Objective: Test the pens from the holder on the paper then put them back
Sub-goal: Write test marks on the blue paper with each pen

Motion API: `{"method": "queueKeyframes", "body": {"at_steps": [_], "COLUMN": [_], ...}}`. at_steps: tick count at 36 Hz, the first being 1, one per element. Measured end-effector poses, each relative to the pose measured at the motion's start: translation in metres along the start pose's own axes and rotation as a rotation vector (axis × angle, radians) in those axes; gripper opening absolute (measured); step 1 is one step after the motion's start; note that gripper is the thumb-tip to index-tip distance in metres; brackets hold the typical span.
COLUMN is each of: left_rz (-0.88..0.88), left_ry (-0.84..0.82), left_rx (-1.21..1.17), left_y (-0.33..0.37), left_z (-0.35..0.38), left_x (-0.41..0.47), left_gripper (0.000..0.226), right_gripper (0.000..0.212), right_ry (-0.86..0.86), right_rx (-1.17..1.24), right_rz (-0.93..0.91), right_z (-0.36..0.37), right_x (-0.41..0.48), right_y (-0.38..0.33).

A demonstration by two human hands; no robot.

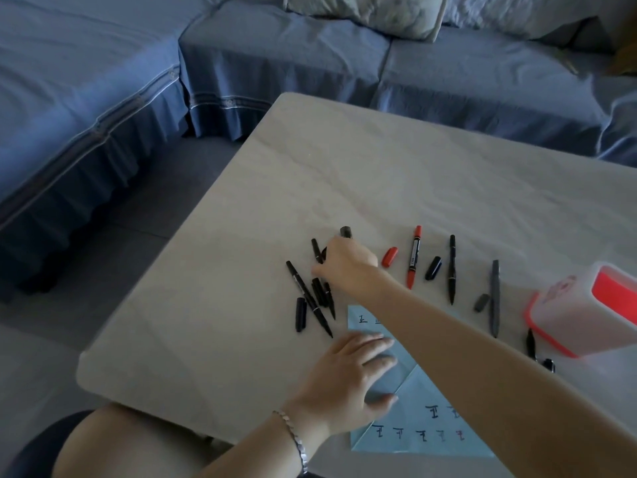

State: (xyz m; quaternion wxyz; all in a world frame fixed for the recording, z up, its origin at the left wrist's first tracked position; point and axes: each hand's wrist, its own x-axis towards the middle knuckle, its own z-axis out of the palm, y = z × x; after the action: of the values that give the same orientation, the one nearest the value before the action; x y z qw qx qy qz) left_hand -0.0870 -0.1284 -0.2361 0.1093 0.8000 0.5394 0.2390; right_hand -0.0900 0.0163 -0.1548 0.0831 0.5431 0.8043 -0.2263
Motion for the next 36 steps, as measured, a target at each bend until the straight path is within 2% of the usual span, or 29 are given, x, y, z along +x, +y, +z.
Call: {"method": "queueKeyframes", "body": {"at_steps": [4,7,10,12,14,16,19,22,27,32,36], "left_rz": [-0.017,-0.021,-0.017,-0.014,-0.009,-0.016,-0.017,0.011,0.02,0.01,0.009], "left_ry": [-0.029,-0.056,-0.065,-0.062,-0.052,-0.017,0.024,0.014,-0.105,-0.249,-0.29], "left_rx": [-0.007,0.016,0.04,0.07,0.104,0.1,0.113,0.119,0.177,0.211,0.213], "left_y": [-0.001,-0.001,0.0,0.001,0.001,0.003,0.013,0.028,0.051,0.056,0.052], "left_z": [-0.002,-0.005,-0.005,-0.005,-0.005,-0.005,-0.006,-0.002,0.012,0.023,0.024], "left_x": [0.0,0.0,0.0,0.0,0.0,0.002,0.01,0.02,0.041,0.052,0.048], "left_gripper": [0.046,0.045,0.044,0.044,0.043,0.039,0.032,0.029,0.043,0.055,0.057], "right_gripper": [0.029,0.023,0.033,0.033,0.03,0.036,0.042,0.039,0.031,0.02,0.024], "right_ry": [0.094,0.259,0.477,0.592,0.624,0.624,0.567,0.532,0.592,0.615,0.689], "right_rx": [0.238,0.415,0.599,0.784,0.939,1.045,1.11,1.222,1.327,1.209,1.138], "right_rz": [-0.074,-0.092,-0.002,0.108,0.218,0.253,0.246,0.212,0.197,0.174,0.167], "right_z": [-0.037,-0.062,-0.071,-0.069,-0.063,-0.051,-0.033,-0.018,0.002,0.017,0.024], "right_x": [-0.021,-0.043,-0.061,-0.072,-0.083,-0.092,-0.099,-0.102,-0.098,-0.095,-0.095], "right_y": [0.023,0.057,0.101,0.128,0.149,0.163,0.173,0.176,0.179,0.178,0.175]}}
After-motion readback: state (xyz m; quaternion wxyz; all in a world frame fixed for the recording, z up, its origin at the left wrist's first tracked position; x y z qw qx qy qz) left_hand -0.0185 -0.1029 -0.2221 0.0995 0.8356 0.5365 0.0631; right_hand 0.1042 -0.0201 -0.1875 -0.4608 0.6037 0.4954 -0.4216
